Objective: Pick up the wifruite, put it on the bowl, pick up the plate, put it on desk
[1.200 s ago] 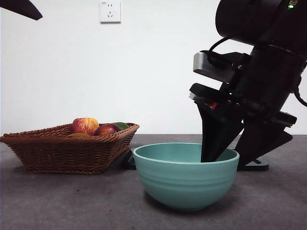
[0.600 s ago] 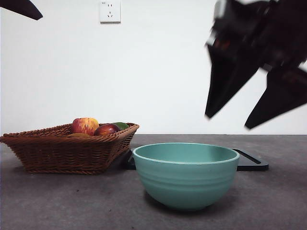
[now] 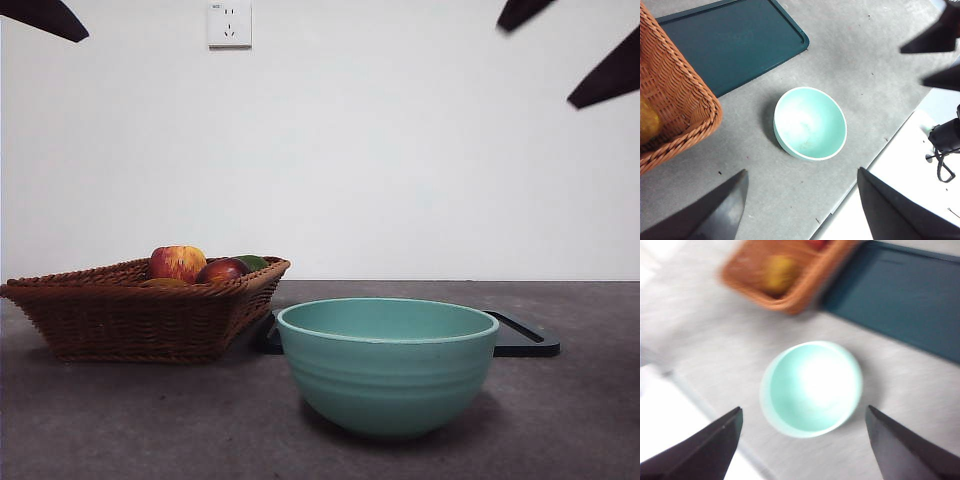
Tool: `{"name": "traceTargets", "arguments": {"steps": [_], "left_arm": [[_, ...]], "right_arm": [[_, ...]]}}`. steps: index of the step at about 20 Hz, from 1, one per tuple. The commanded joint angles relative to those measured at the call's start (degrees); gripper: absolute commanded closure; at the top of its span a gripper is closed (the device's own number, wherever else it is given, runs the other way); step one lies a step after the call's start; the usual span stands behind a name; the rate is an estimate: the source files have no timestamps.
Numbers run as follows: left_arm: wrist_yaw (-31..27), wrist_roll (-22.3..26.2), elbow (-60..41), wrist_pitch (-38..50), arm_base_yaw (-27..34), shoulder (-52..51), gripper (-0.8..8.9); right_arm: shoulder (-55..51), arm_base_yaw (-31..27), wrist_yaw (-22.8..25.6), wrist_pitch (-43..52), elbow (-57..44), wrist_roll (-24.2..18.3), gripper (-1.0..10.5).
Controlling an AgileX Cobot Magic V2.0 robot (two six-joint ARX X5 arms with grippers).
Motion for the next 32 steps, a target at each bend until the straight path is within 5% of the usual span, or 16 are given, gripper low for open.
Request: {"name": "traceTargets", "arguments": {"steps": [1, 7, 9, 12, 13, 15, 32], "left_arm": [[0.20, 0.72, 0.66, 0.61, -0.33, 0.33, 4.70], [0.20, 0.70, 0.66, 0.07, -0.33, 0.31, 4.72], [0.20, 0.70, 0.66, 0.11, -0.33, 0.31, 5.48], [0.20, 0.70, 0.66, 0.37, -0.33, 0.33, 6.88], [0.20, 0.70, 0.66, 0.61, -0.33, 0.31, 7.51], [0.20, 0.70, 0.66, 0.94, -0.33, 0.33, 8.06], [0.20, 0.70, 0.66, 0.92, -0.33, 0.31, 8.06]], "right_arm": [[-1.46, 0.33, -2.05, -3.04, 0.70, 0.57, 5.6], [-2.60, 0.33, -2.38, -5.97, 0.70, 0.11, 5.6], [-2.29, 0.33, -2.40, -6.01, 0.70, 0.13, 5.9], [-2.27, 0.33, -2.36, -5.97, 0.70, 0.11, 8.0], [-2.27, 0.33, -2.34, -5.75, 0.70, 0.02, 9.6], [-2.27, 0.33, -2.29, -5.05, 0.70, -0.39, 9.3], [-2.29, 0.33, -0.81, 13.33, 0.70, -0.50, 9.3]]}}
